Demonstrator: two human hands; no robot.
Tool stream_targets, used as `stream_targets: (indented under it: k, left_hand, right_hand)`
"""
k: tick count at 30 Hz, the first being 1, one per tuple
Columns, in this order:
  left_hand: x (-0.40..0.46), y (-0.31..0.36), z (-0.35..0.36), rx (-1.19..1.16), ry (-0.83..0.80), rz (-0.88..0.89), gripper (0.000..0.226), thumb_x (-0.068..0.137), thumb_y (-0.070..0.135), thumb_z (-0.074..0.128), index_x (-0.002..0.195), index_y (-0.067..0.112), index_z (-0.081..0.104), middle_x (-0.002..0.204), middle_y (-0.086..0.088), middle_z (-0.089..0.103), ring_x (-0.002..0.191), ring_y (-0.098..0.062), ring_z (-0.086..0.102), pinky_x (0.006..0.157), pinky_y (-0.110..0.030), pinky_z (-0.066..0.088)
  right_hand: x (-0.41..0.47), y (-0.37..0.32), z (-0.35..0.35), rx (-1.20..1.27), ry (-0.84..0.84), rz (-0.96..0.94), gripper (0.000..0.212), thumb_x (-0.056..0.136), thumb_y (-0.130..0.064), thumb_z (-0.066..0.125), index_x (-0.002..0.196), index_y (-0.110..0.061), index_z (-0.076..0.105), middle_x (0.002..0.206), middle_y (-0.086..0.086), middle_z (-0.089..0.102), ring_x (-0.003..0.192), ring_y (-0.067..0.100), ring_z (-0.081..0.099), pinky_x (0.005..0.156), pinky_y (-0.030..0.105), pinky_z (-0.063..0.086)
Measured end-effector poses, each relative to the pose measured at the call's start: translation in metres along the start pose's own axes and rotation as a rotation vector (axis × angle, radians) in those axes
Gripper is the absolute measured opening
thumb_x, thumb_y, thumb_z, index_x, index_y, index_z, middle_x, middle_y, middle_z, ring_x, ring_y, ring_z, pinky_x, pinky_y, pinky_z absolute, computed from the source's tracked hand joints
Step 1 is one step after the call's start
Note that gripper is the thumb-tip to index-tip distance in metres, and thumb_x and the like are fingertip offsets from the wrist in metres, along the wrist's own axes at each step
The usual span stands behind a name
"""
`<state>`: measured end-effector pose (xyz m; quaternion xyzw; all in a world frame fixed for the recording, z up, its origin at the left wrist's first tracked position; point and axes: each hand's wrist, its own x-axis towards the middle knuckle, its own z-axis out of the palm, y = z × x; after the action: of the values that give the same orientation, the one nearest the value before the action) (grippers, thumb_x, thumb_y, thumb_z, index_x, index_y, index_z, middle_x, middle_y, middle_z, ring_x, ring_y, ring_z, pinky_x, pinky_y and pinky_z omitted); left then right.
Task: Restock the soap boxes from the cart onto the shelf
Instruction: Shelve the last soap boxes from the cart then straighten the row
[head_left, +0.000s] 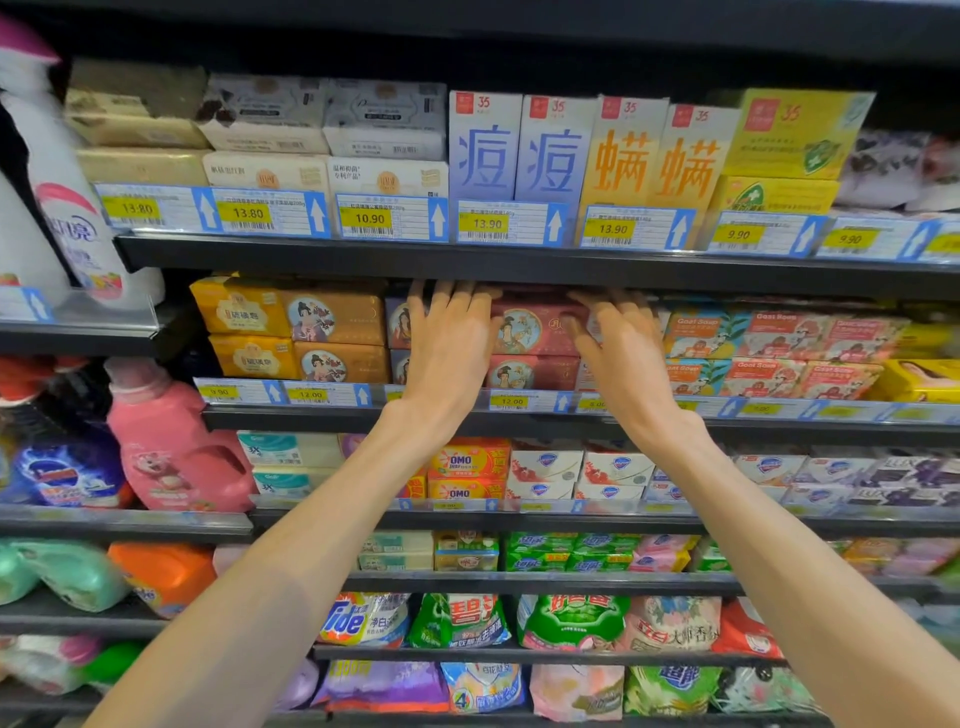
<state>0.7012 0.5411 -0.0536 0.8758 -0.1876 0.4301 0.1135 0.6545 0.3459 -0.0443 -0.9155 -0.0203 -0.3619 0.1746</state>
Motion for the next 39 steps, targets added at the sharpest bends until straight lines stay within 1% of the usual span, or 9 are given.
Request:
stream_targets:
  k: [4,8,12,16,20,24,29,34,39]
  left_hand:
    - [-0.004,0.001,-0.004,-0.012,-0.014,0.006,0.034,0.096,0.035,0.061,0.125,0.016,0.063,0.129,-0.005,0.064,0.131,-0.030,0.049,0.118,-0.055,0.025]
    - [-0.011,0.006,-0.013,-0.054,-0.022,0.014,0.044,0.095,0.033,0.062,0.134,0.014,0.056,0.133,-0.005,0.058,0.130,-0.028,0.047,0.118,-0.053,0.027]
    - [-0.029,0.023,-0.021,-0.223,-0.026,0.155,0.040,0.094,0.023,0.062,0.132,0.012,0.057,0.131,-0.004,0.058,0.130,-0.025,0.049,0.120,-0.046,0.027]
    - [-0.049,0.051,-0.022,-0.353,-0.127,0.245,0.039,0.097,0.022,0.057,0.134,0.011,0.057,0.134,-0.004,0.057,0.131,-0.026,0.049,0.114,-0.044,0.035]
    - [-0.061,0.075,-0.022,-0.414,-0.278,0.266,0.042,0.099,0.025,0.053,0.140,0.014,0.052,0.140,-0.001,0.054,0.133,-0.022,0.047,0.115,-0.040,0.034]
    - [-0.063,0.096,-0.021,-0.451,-0.342,0.243,0.043,0.098,0.026,0.054,0.139,0.013,0.054,0.142,-0.002,0.054,0.134,-0.020,0.046,0.116,-0.037,0.035]
    - [-0.050,0.129,-0.013,-0.404,-0.352,0.173,0.046,0.096,0.024,0.056,0.139,0.009,0.052,0.143,-0.005,0.053,0.137,-0.022,0.042,0.115,-0.038,0.038]
    - [-0.031,0.161,0.002,-0.288,-0.356,0.090,0.052,0.095,0.026,0.054,0.143,0.009,0.048,0.143,-0.009,0.050,0.135,-0.028,0.041,0.112,-0.041,0.040]
    - [-0.020,0.178,0.016,-0.112,-0.413,0.029,0.071,0.086,0.030,0.065,0.148,0.008,0.040,0.145,-0.012,0.045,0.135,-0.030,0.039,0.108,-0.046,0.043]
  right_hand:
    - [0.000,0.002,0.001,-0.022,0.006,-0.014,0.038,0.098,-0.034,0.056,0.134,-0.020,0.059,0.133,0.007,0.060,0.128,0.030,0.046,0.109,0.046,0.038]
    - [-0.007,0.003,-0.003,-0.098,0.036,-0.062,0.044,0.099,-0.036,0.054,0.138,-0.017,0.054,0.126,0.008,0.062,0.119,0.028,0.052,0.103,0.043,0.043]
    - [-0.029,0.008,-0.012,-0.140,0.084,-0.132,0.037,0.099,-0.031,0.056,0.131,-0.011,0.058,0.128,0.008,0.060,0.122,0.028,0.053,0.108,0.044,0.039]
    - [-0.055,0.018,-0.022,-0.144,0.054,-0.143,0.035,0.100,-0.028,0.057,0.131,-0.012,0.058,0.136,0.006,0.058,0.132,0.025,0.049,0.111,0.045,0.037]
    - [-0.081,0.026,-0.038,-0.144,-0.020,-0.085,0.033,0.099,-0.027,0.056,0.128,-0.012,0.060,0.133,0.003,0.061,0.130,0.021,0.052,0.109,0.044,0.039]
    - [-0.093,0.036,-0.051,-0.165,-0.064,-0.026,0.033,0.097,-0.021,0.057,0.129,-0.015,0.060,0.135,0.001,0.060,0.129,0.017,0.052,0.115,0.041,0.034]
    - [-0.088,0.054,-0.058,-0.108,-0.094,0.000,0.035,0.097,-0.016,0.053,0.132,-0.014,0.058,0.138,0.000,0.059,0.129,0.015,0.051,0.112,0.038,0.038]
    - [-0.087,0.087,-0.067,-0.036,-0.111,-0.053,0.036,0.096,-0.014,0.054,0.132,-0.014,0.059,0.135,0.000,0.061,0.125,0.016,0.055,0.107,0.038,0.042]
    - [-0.096,0.115,-0.072,-0.022,-0.137,-0.063,0.034,0.099,-0.017,0.049,0.133,-0.018,0.057,0.136,-0.002,0.059,0.131,0.014,0.050,0.108,0.040,0.041]
